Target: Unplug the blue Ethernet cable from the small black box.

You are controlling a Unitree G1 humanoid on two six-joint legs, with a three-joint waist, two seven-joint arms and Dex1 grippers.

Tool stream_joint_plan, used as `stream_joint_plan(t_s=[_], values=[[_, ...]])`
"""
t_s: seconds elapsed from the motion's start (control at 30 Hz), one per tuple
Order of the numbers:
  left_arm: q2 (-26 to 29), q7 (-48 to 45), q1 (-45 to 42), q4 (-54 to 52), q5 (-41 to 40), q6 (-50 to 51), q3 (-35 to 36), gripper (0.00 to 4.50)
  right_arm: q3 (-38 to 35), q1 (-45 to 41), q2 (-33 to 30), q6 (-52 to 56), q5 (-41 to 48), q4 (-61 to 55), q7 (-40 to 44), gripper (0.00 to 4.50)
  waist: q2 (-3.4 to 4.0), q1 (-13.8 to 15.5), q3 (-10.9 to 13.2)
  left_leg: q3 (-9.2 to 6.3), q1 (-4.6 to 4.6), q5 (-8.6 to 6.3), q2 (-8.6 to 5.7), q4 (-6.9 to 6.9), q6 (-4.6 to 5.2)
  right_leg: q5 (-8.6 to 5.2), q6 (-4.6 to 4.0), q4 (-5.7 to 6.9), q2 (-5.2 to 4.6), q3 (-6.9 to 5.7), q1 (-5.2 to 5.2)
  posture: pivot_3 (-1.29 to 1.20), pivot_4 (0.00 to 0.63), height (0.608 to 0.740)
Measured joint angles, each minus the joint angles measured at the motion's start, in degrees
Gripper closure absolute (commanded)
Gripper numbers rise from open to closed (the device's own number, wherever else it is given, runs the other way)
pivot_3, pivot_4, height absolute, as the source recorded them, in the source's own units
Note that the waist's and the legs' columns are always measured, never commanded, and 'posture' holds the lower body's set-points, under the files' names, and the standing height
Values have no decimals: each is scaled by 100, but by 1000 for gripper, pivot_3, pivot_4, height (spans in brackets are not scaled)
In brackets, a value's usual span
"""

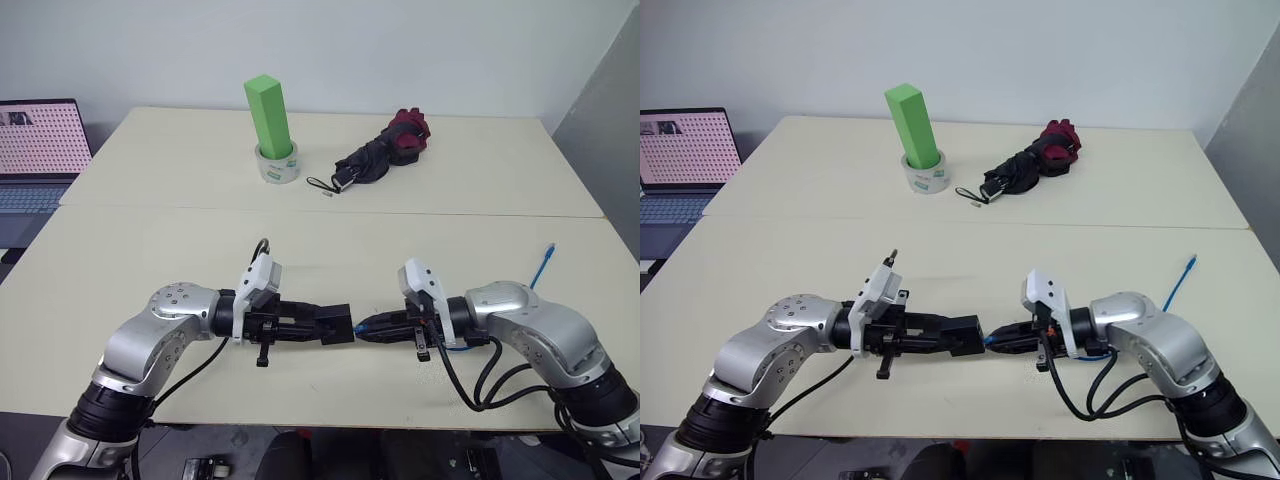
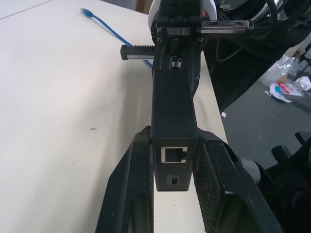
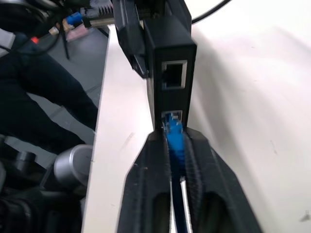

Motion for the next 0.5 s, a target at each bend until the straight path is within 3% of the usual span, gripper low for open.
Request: stream_joint_plan(t_s=[0.1,0.5], values=[[2,11,-108,46,-32,72,28,3726,9,1,-17,-42,-94,-112,12,2532,0,0,0,0,0,0,0,0,-1,0,0,0,0,1,0,0,150,740],[185,-195,-46,-80,-140,175,133,3726,-273,48,113,433,392,-178,-1,2507,0,0,0,-1,0,0,0,0,0,0,0,0,0,0,1,0,150,740]])
